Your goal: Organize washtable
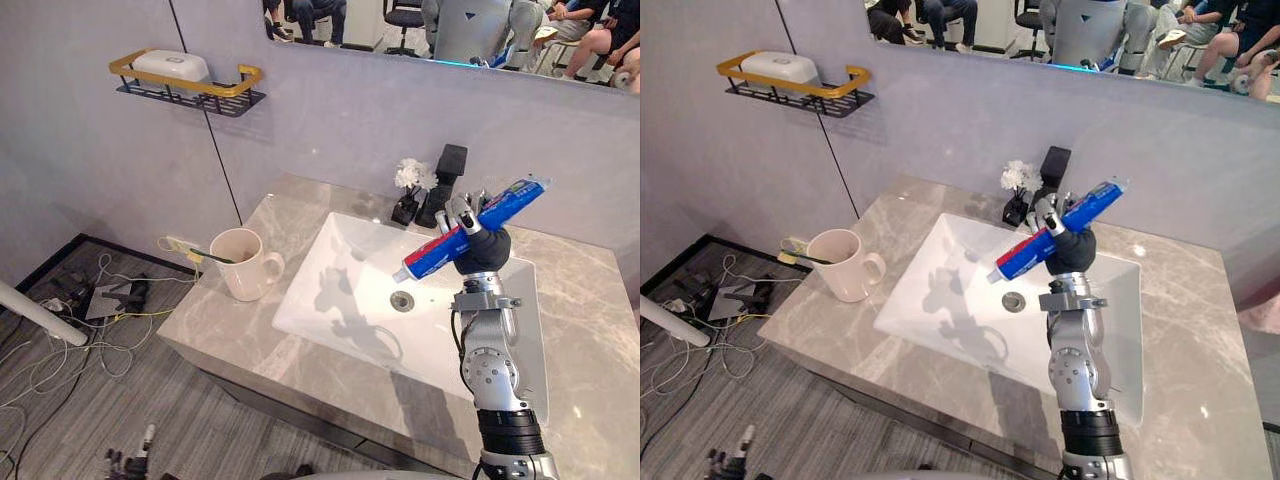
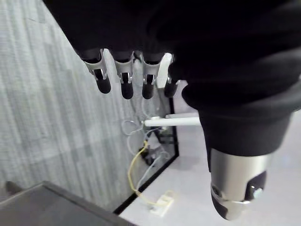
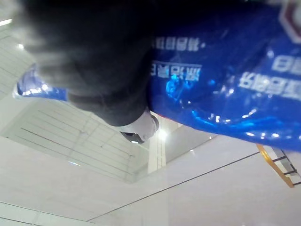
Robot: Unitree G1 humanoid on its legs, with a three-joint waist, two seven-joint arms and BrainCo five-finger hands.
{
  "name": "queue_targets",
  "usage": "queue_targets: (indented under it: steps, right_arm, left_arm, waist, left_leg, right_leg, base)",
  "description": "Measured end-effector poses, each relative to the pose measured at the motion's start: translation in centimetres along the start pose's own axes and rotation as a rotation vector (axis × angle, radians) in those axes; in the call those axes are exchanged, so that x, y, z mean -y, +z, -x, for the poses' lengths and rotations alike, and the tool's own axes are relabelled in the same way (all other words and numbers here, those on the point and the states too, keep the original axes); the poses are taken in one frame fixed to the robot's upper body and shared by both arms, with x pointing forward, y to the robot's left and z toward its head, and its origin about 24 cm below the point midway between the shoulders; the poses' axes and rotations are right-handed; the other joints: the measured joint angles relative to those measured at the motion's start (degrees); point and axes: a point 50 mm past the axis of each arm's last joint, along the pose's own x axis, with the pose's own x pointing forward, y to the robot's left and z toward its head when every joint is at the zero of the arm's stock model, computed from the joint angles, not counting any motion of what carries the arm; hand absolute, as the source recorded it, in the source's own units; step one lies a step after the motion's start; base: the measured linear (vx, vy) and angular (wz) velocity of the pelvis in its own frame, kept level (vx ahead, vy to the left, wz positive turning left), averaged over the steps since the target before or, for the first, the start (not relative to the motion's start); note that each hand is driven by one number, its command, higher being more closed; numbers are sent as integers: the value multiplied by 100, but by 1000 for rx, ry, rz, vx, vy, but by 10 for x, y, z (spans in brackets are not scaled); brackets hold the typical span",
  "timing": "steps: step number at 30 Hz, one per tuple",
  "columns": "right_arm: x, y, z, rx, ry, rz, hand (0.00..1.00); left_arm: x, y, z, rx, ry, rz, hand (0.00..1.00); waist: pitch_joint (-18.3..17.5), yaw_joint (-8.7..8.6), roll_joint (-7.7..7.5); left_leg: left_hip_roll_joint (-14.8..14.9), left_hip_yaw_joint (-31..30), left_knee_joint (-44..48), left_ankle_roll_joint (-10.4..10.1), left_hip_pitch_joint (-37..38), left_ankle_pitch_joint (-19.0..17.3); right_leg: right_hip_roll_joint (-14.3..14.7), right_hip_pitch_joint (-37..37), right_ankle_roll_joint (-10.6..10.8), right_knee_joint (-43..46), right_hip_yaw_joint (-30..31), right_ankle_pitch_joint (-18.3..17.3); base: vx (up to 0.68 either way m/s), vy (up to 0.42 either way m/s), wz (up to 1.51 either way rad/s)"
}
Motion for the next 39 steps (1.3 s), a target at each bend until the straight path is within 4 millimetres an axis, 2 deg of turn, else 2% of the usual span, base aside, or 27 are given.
queue_targets:
  steps: [2, 8, 14, 17, 20, 23, 27, 29, 33, 36, 39]
  right_arm:
    - [-6, -3, -7, -8, 34, 0, 100]
    - [-22, -7, -20, 0, 100, 13, 100]
    - [-39, -8, -34, 5, 160, 59, 100]
    - [-57, -8, -48, 21, 233, 77, 100]
    - [-78, -4, -63, 57, 315, 109, 100]
    - [-94, -7, -77, 60, 375, 135, 100]
    - [-104, -16, -88, 29, 406, 179, 100]
    - [-111, -18, -91, 24, 433, 204, 100]
    - [-114, -27, -98, -8, 441, 247, 100]
    - [-116, -29, -101, -17, 447, 297, 100]
    - [-121, -33, -107, -29, 465, 352, 100]
  left_arm:
    - [9, -12, 2, -50, -51, -43, 0]
    - [36, -26, 5, -120, -198, -153, 0]
    - [49, -26, 6, -110, -285, -242, 0]
    - [53, -25, 5, -105, -320, -277, 0]
    - [61, -21, 4, -85, -356, -316, 0]
    - [64, -17, 2, -68, -390, -372, 0]
    - [65, -15, 1, -58, -414, -412, 0]
    - [64, -14, 0, -56, -414, -421, 0]
    - [59, -14, -2, -66, -422, -472, 0]
    - [58, -15, -3, -70, -420, -479, 0]
    - [59, -14, -3, -66, -428, -493, 0]
  waist:
    - [11, -3, -14]
    - [76, -6, -101]
    - [111, 4, -97]
    - [152, 45, -99]
    - [227, 171, -104]
    - [279, 224, -112]
    - [317, 343, -134]
    - [408, 472, -136]
    - [428, 516, -141]
    - [438, 609, -146]
    - [446, 615, -158]
  left_leg:
    - [0, -7, 20, 1, -3, -4]
    - [-5, -37, 28, 3, -31, -4]
    - [-12, -175, 38, 3, -33, -1]
    - [-23, -246, 59, 3, -22, -1]
    - [-56, -343, 80, 3, -47, -1]
    - [-83, -484, 139, 2, -105, -2]
    - [-92, -623, 215, 0, -214, -3]
    - [-87, -637, 236, -1, -241, -3]
    - [-94, -738, 238, -1, -326, -1]
    - [-91, -775, 240, -3, -336, 0]
    - [-101, -858, 267, -7, -399, 3]
  right_leg:
    - [-10, 3, 1, 35, -3, -2]
    - [-24, 11, 22, 83, -24, -81]
    - [-47, 55, 52, 162, -173, -149]
    - [-49, 106, 59, 159, -230, -155]
    - [-74, 138, 72, 160, -333, -164]
    - [-83, 145, 82, 160, -465, -171]
    - [-71, 144, 81, 161, -528, -171]
    - [-58, 143, 73, 160, -545, -177]
    - [-57, 142, 70, 174, -636, -213]
    - [-56, 139, 67, 204, -661, -232]
    - [-54, 119, 80, 236, -751, -269]
  base:
    - [-17, -2, 1]
    - [-33, -9, 1]
    - [6, -1, 13]
    - [26, 4, 11]
    - [25, 10, 17]
    - [18, 7, 24]
    - [6, 2, 21]
    - [-26, 0, 6]
    - [-37, -2, 13]
    - [4, 9, 7]
    - [13, 8, 14]
